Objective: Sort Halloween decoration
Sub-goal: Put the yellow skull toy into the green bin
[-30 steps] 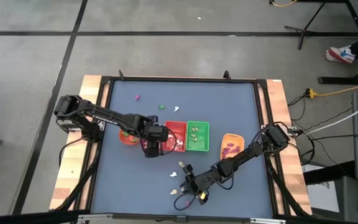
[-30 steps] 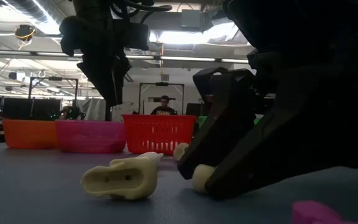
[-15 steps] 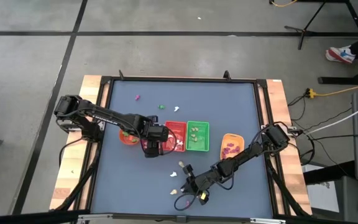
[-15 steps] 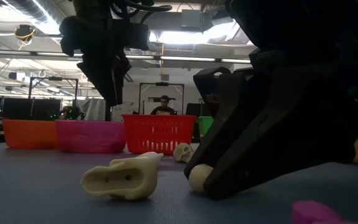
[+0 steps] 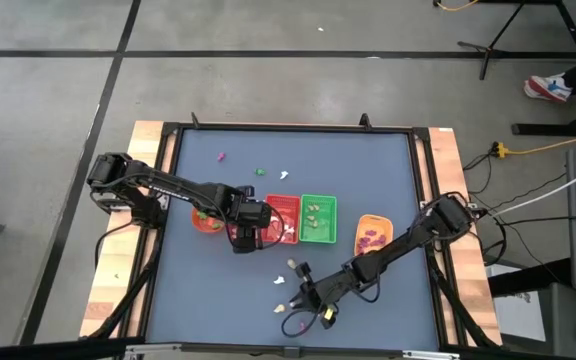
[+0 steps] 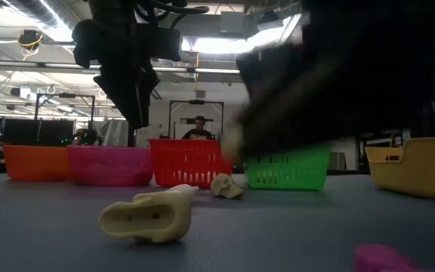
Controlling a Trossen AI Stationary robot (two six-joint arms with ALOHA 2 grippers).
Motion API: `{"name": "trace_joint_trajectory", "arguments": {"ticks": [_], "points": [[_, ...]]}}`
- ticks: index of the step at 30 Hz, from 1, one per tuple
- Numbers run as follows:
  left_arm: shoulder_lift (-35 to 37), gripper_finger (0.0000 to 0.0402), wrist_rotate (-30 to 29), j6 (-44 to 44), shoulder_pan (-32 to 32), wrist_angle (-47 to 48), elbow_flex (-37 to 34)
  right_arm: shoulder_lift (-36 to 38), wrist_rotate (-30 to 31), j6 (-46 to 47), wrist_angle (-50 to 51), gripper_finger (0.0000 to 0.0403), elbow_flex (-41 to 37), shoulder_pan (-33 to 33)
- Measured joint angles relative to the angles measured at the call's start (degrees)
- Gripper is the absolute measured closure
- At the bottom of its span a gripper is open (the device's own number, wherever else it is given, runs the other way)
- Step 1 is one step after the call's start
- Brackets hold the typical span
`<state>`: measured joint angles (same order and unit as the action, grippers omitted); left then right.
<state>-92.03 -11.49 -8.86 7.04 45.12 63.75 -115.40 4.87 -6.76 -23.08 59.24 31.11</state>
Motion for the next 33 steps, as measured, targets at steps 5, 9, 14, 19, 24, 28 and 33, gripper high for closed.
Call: {"name": "trace_joint_trajectory", "arguments": {"ticks": [5,9,14,19,24,28,33], "points": [[0.0,0.0206,0.0,0.0,0.0,0.0,0.0,5.8,0.1,0.0,4.1,0.0342,0.0,0.0],[0.0,0.0206,0.0,0.0,0.0,0.0,0.0,12.1,1.6,-0.1,11.4,0.0342,0.1,0.0],[0.0,0.0206,0.0,0.0,0.0,0.0,0.0,19.7,8.3,-2.3,23.4,0.0342,0.1,0.0],[0.0,0.0206,0.0,0.0,0.0,0.0,0.0,24.4,20.8,-2.8,33.2,0.0341,0.1,-0.1],[0.0,0.0206,0.0,0.0,0.0,-0.2,0.0,24.6,30.5,-2.9,39.4,0.0341,0.1,-1.9],[0.0,0.0206,0.0,0.0,0.0,-0.6,0.0,24.0,29.4,-2.7,44.0,0.0341,0.1,-5.0],[0.0,0.0206,0.0,0.0,0.0,-1.2,0.0,24.0,27.1,-2.6,45.6,0.0332,0.1,-7.9]]}}
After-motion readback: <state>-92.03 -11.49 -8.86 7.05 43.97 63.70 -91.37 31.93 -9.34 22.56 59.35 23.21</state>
